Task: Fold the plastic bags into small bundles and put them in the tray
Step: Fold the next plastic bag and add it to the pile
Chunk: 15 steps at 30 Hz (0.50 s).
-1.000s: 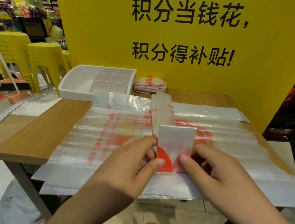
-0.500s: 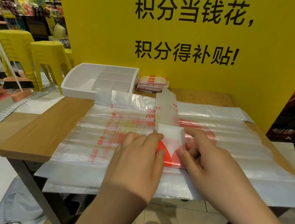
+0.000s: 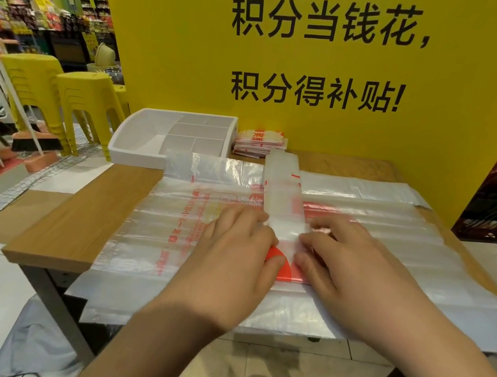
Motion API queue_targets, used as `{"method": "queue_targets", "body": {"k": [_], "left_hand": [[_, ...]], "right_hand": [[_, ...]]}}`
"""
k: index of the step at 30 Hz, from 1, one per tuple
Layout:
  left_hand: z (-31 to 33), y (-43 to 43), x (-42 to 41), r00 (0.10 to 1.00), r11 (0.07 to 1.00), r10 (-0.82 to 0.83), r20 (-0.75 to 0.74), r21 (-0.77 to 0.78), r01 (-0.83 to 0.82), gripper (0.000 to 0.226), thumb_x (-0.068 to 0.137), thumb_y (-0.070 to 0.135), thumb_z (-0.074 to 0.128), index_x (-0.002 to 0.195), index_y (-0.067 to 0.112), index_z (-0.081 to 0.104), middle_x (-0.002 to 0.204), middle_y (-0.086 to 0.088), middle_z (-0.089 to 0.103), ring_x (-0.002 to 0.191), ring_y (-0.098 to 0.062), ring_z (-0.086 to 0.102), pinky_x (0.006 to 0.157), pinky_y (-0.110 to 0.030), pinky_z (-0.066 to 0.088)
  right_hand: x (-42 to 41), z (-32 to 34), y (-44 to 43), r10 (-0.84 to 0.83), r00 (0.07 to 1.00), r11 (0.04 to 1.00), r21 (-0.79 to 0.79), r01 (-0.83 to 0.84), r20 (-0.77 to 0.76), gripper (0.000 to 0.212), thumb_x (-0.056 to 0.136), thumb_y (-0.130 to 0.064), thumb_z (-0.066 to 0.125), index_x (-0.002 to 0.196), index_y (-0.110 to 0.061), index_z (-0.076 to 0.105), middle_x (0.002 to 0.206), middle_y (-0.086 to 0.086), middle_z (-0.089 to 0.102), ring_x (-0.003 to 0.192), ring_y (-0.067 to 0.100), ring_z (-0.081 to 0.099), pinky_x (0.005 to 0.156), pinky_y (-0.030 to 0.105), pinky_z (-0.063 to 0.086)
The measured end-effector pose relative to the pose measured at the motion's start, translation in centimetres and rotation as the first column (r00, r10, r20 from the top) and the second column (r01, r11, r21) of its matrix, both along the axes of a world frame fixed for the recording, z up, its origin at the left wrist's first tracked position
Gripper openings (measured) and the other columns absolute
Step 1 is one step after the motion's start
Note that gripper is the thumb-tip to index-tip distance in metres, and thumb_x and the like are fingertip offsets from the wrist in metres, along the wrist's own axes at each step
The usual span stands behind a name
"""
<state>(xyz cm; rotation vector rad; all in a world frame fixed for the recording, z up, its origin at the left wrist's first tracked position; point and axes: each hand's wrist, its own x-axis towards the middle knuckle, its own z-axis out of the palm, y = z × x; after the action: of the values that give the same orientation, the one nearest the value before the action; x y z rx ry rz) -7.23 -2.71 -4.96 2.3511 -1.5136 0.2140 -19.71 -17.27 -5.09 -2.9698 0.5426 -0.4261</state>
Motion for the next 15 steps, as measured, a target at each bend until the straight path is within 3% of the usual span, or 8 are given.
{"method": "queue_targets", "body": {"k": [2, 4, 8, 11, 15], "left_hand": [[0.5, 0.0, 0.8, 0.997, 0.996, -0.071, -0.024, 0.058, 0.073, 0.038, 0.102, 0.052, 0.037, 0.129, 0.029, 0.050, 0.155, 0.014, 0.029, 0.146, -0.007, 0.007, 0.120, -0.028, 0.014], [0.8, 0.1, 1.5, 0.991, 0.989, -0.104, -0.083, 0.092, 0.112, 0.041, 0.099, 0.056, 0.040, 0.131, 0.030, 0.046, 0.151, 0.015, 0.034, 0.145, -0.003, 0.009, 0.116, -0.025, 0.017], [0.8, 0.0, 2.8, 0.982, 0.980, -0.128, -0.142, 0.136, 0.147, 0.048, 0.093, 0.063, 0.046, 0.133, 0.037, 0.041, 0.141, 0.017, 0.039, 0.135, -0.003, 0.024, 0.110, -0.026, 0.029], [0.8, -0.2, 3.6, 0.973, 0.971, -0.142, -0.180, 0.163, 0.172, 0.060, 0.088, 0.068, 0.046, 0.140, 0.039, 0.038, 0.143, 0.017, 0.037, 0.135, -0.003, 0.023, 0.112, -0.026, 0.026], [1.0, -0.3, 4.1, 0.963, 0.962, -0.155, -0.219, 0.187, 0.198, 0.068, 0.086, 0.066, 0.055, 0.145, 0.039, 0.036, 0.145, 0.017, 0.034, 0.136, -0.002, 0.021, 0.111, -0.024, 0.023]], "right_hand": [[0.1, 0.2, -0.9, 0.085, 0.995, 0.996, 0.020, -0.084, -0.051, 0.062, 0.094, -0.065, 0.020, 0.126, -0.031, 0.060, 0.146, -0.011, 0.046, 0.132, 0.013, 0.043, 0.107, 0.035, 0.039], [0.2, 0.6, -1.7, 0.148, 0.985, 0.986, 0.088, -0.140, -0.091, 0.065, 0.092, -0.071, 0.020, 0.136, -0.035, 0.051, 0.154, -0.015, 0.038, 0.141, 0.007, 0.033, 0.115, 0.033, 0.031], [0.0, 0.7, -3.0, 0.228, 0.966, 0.960, 0.195, -0.202, -0.120, 0.072, 0.086, -0.080, 0.025, 0.145, -0.041, 0.040, 0.158, -0.021, 0.030, 0.144, -0.004, 0.023, 0.118, 0.026, 0.025], [0.1, 0.8, -3.6, 0.247, 0.963, 0.942, 0.258, -0.213, -0.109, 0.078, 0.081, -0.087, 0.031, 0.145, -0.044, 0.039, 0.156, -0.027, 0.029, 0.143, -0.010, 0.021, 0.119, 0.027, 0.026], [0.1, 1.2, -4.6, 0.267, 0.955, 0.901, 0.385, -0.201, -0.126, 0.075, 0.073, -0.080, 0.052, 0.142, -0.052, 0.040, 0.149, -0.038, 0.031, 0.137, -0.018, 0.024, 0.115, 0.016, 0.026]]}}
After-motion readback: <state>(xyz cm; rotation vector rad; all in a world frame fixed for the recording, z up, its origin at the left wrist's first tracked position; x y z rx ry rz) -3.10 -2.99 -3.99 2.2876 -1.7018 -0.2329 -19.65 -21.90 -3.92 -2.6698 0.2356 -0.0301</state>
